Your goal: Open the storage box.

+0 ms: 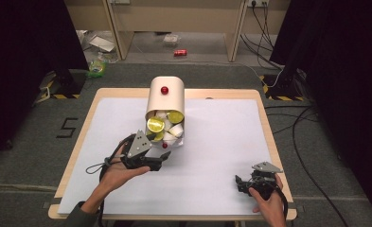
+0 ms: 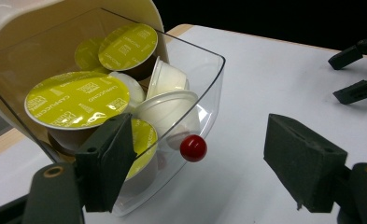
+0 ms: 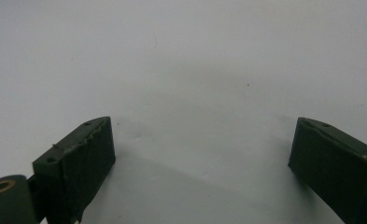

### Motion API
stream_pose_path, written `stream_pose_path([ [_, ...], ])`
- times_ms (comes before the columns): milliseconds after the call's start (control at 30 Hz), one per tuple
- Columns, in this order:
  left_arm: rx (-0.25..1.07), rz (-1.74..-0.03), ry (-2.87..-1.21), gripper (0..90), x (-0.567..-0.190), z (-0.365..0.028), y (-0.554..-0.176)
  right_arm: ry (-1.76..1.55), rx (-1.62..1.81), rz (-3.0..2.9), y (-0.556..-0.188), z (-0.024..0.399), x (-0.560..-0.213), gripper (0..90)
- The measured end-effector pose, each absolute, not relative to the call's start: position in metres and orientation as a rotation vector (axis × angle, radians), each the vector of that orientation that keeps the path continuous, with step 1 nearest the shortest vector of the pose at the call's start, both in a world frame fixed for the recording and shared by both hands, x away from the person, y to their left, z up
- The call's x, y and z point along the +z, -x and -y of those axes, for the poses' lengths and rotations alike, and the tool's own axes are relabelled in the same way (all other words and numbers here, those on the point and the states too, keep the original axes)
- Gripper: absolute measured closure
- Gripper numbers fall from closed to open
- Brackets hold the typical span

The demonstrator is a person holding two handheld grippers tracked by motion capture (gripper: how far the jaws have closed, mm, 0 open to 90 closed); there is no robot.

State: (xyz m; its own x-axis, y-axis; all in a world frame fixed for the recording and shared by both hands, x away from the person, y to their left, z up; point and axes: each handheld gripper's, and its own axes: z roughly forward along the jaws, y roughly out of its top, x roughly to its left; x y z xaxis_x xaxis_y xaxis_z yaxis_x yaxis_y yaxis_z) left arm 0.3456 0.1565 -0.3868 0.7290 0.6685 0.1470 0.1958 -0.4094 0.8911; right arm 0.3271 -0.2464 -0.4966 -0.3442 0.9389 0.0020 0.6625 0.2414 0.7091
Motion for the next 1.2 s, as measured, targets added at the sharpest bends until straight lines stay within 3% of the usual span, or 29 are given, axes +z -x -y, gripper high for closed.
stream_pose_path([
  [1200, 0.576, -0.647, -1.949, 24.4, -0.393, -0.16, -0.33, -1.463, 0.872, -2.094, -0.327, 0.246, -0.497, 7.1],
])
